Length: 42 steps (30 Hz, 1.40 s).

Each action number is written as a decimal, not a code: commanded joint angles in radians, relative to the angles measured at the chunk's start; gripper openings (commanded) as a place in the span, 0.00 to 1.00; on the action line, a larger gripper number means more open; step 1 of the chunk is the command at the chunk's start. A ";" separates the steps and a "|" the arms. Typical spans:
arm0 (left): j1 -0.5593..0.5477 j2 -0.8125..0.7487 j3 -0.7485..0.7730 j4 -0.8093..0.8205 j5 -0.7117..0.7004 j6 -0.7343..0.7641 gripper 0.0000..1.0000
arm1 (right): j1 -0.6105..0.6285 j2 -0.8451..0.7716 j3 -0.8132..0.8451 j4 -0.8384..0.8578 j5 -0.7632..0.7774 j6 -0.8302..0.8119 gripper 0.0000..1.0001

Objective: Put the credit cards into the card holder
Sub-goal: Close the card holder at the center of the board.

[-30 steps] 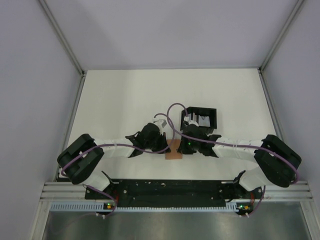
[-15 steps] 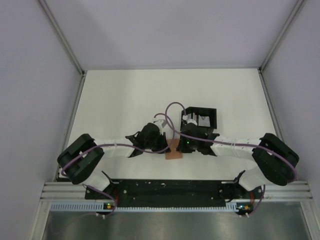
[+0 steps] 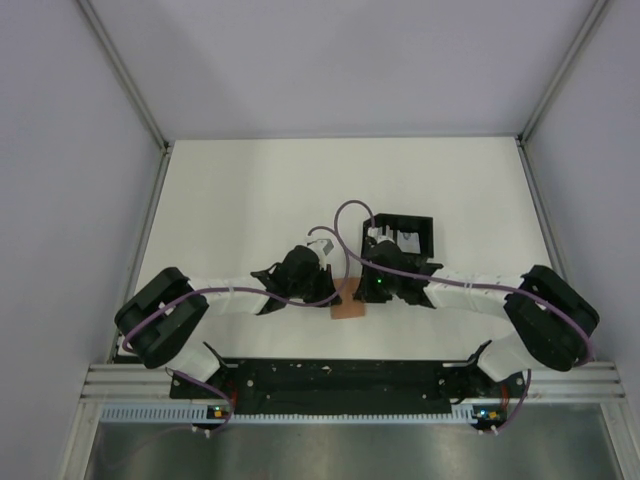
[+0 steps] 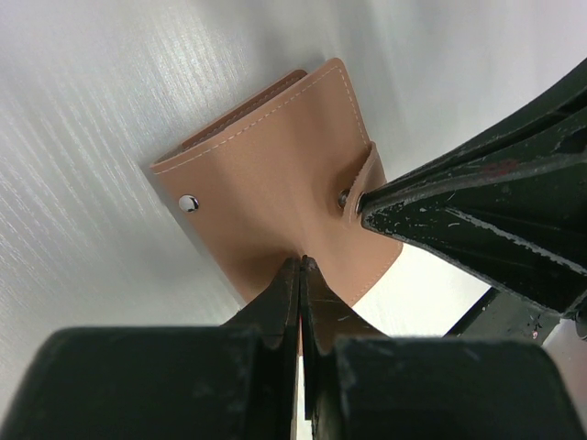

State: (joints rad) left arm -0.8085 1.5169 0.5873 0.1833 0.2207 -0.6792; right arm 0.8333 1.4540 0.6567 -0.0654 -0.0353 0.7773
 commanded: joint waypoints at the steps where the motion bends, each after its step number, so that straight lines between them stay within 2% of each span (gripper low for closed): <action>1: -0.006 0.046 -0.003 -0.039 -0.015 0.024 0.00 | -0.034 0.015 0.052 0.050 -0.084 -0.033 0.00; 8: -0.006 0.054 0.000 -0.036 -0.012 0.023 0.00 | -0.036 0.066 0.078 0.033 -0.164 -0.033 0.00; 16: -0.004 0.049 -0.001 -0.041 -0.015 0.024 0.00 | -0.049 0.033 0.080 0.016 -0.201 -0.058 0.00; 26: -0.006 0.046 0.000 -0.050 -0.032 0.018 0.00 | -0.051 -0.115 0.028 0.003 -0.088 -0.047 0.00; 33: -0.004 0.045 0.002 -0.051 -0.030 0.020 0.00 | -0.053 -0.195 -0.011 -0.069 0.107 -0.027 0.00; 42: -0.004 0.049 0.003 -0.048 -0.026 0.017 0.00 | -0.057 -0.084 0.012 -0.042 0.038 -0.030 0.00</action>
State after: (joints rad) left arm -0.8070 1.5280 0.5934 0.1905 0.2283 -0.6800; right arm 0.7830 1.3262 0.6537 -0.1337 0.0124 0.7429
